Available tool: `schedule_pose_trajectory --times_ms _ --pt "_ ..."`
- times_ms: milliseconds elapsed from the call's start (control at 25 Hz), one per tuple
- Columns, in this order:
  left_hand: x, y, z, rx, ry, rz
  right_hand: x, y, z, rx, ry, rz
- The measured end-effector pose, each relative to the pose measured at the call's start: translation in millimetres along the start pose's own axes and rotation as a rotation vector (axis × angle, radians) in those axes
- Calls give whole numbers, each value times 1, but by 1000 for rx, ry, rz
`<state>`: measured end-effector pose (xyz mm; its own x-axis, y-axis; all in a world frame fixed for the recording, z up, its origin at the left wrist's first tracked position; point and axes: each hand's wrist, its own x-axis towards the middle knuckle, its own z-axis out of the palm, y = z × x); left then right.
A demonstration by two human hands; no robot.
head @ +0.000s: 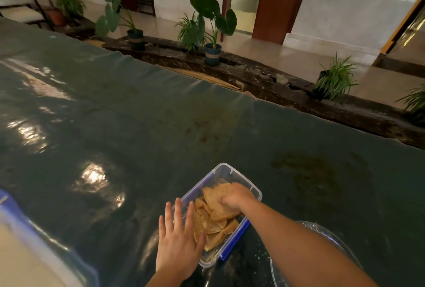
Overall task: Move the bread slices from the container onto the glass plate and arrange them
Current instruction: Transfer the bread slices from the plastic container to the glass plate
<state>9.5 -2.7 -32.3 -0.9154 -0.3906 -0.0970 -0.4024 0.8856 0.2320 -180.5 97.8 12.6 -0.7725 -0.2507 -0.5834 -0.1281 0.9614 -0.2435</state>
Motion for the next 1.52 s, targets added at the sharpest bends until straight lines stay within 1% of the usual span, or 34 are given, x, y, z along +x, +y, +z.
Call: schedule_pose_trajectory --times_ms 160,360,440,640,760,880,1040,1200,1360,1520 --pt "2 1 2 15 -11 -10 8 -2 0 32 -33 114" --pt "2 0 4 35 3 -3 7 2 -6 218 -21 89" --pt "1 0 4 33 18 1 2 4 -9 359 -18 72" --pt "0 -1 4 39 28 16 -34 25 -33 868 28 -10" --pt "-1 -2 5 41 61 24 -69 60 -53 1009 44 -69" --pt "0 -4 6 54 87 34 -104 111 -69 1125 83 -107" --pt "0 -5 8 64 93 32 -139 192 -72 1187 75 -79" --pt "0 -2 7 58 91 29 -148 251 -55 1198 78 9" --pt "-2 0 4 61 85 26 -136 281 -16 1161 3 107" --pt "-3 1 1 60 70 26 -121 291 12 966 -77 184"
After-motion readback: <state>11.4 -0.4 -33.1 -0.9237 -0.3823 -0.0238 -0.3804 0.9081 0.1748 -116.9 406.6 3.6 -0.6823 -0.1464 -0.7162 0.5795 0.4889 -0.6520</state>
